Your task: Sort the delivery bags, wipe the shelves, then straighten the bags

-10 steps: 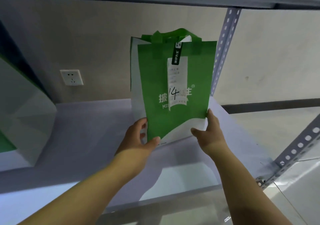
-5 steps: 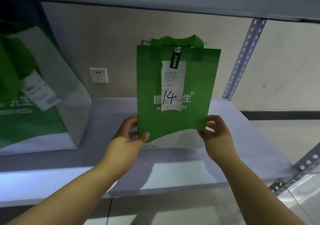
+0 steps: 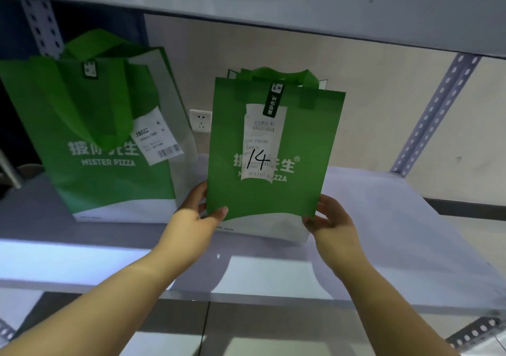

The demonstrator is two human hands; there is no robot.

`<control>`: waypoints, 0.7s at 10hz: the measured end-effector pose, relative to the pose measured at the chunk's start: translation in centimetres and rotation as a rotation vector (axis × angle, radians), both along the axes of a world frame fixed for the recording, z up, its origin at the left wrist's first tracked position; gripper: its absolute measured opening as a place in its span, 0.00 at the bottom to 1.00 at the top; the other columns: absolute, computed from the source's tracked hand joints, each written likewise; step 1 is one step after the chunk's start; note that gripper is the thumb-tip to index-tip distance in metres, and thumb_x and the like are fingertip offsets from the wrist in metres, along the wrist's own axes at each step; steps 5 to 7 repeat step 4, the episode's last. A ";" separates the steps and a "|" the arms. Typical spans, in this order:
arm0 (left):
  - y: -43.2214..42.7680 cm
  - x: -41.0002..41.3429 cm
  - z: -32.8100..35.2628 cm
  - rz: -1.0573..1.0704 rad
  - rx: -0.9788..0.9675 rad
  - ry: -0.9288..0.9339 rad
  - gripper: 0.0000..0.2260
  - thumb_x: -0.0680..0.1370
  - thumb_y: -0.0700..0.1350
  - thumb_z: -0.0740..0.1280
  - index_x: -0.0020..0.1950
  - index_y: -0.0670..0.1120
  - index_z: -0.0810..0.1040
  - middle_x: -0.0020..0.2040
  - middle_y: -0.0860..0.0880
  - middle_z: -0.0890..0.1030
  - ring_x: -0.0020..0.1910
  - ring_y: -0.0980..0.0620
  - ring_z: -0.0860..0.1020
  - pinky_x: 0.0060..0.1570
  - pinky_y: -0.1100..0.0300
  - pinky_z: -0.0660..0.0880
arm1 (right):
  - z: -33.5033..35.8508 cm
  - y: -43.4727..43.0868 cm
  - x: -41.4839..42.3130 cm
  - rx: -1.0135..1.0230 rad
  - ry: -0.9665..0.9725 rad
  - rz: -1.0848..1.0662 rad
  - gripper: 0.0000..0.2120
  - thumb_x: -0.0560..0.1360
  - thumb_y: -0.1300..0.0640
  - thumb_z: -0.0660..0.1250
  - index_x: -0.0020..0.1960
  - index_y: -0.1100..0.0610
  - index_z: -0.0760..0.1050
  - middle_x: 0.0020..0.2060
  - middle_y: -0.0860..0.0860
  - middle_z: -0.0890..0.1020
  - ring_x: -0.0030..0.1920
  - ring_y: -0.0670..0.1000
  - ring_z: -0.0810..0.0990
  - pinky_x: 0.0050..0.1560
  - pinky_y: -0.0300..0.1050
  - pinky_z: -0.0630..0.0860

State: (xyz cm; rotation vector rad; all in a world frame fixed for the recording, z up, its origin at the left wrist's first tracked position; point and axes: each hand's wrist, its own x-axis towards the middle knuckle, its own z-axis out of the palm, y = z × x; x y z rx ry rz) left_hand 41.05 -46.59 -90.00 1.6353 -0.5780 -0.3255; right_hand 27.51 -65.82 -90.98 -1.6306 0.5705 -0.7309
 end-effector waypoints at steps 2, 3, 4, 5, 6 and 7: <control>0.3 -0.2 -0.4 -0.024 0.020 -0.018 0.21 0.76 0.40 0.67 0.66 0.57 0.68 0.61 0.55 0.77 0.63 0.55 0.73 0.61 0.58 0.69 | 0.0 -0.1 -0.3 0.013 0.001 0.015 0.17 0.73 0.69 0.66 0.50 0.48 0.76 0.47 0.42 0.83 0.50 0.48 0.82 0.47 0.38 0.75; 0.6 -0.5 -0.2 -0.013 0.069 -0.014 0.23 0.76 0.42 0.67 0.70 0.53 0.66 0.65 0.51 0.74 0.66 0.53 0.70 0.64 0.54 0.68 | 0.4 -0.2 -0.8 0.016 0.086 0.024 0.16 0.73 0.67 0.68 0.54 0.49 0.76 0.51 0.43 0.82 0.54 0.50 0.80 0.54 0.45 0.77; 0.8 -0.8 0.2 0.094 0.089 -0.073 0.21 0.75 0.45 0.68 0.67 0.52 0.68 0.65 0.52 0.73 0.63 0.53 0.71 0.56 0.57 0.68 | 1.3 -0.9 -1.4 -0.031 0.127 -0.074 0.19 0.72 0.66 0.69 0.61 0.55 0.73 0.57 0.50 0.79 0.57 0.55 0.78 0.57 0.51 0.75; 0.8 -0.8 0.2 0.094 0.089 -0.073 0.21 0.75 0.45 0.68 0.67 0.52 0.68 0.65 0.52 0.73 0.63 0.53 0.71 0.56 0.57 0.68 | 1.3 -0.9 -1.4 -0.031 0.127 -0.074 0.19 0.72 0.66 0.69 0.61 0.55 0.73 0.57 0.50 0.79 0.57 0.55 0.78 0.57 0.51 0.75; 0.8 -0.8 0.2 0.094 0.089 -0.073 0.21 0.75 0.45 0.68 0.67 0.52 0.68 0.65 0.52 0.73 0.63 0.53 0.71 0.56 0.57 0.68 | 1.3 -0.9 -1.4 -0.031 0.127 -0.074 0.19 0.72 0.66 0.69 0.61 0.55 0.73 0.57 0.50 0.79 0.57 0.55 0.78 0.57 0.51 0.75; 0.8 -0.8 0.2 0.094 0.089 -0.073 0.21 0.75 0.45 0.68 0.67 0.52 0.68 0.65 0.52 0.73 0.63 0.53 0.71 0.56 0.57 0.68 | 1.3 -0.9 -1.4 -0.031 0.127 -0.074 0.19 0.72 0.66 0.69 0.61 0.55 0.73 0.57 0.50 0.79 0.57 0.55 0.78 0.57 0.51 0.75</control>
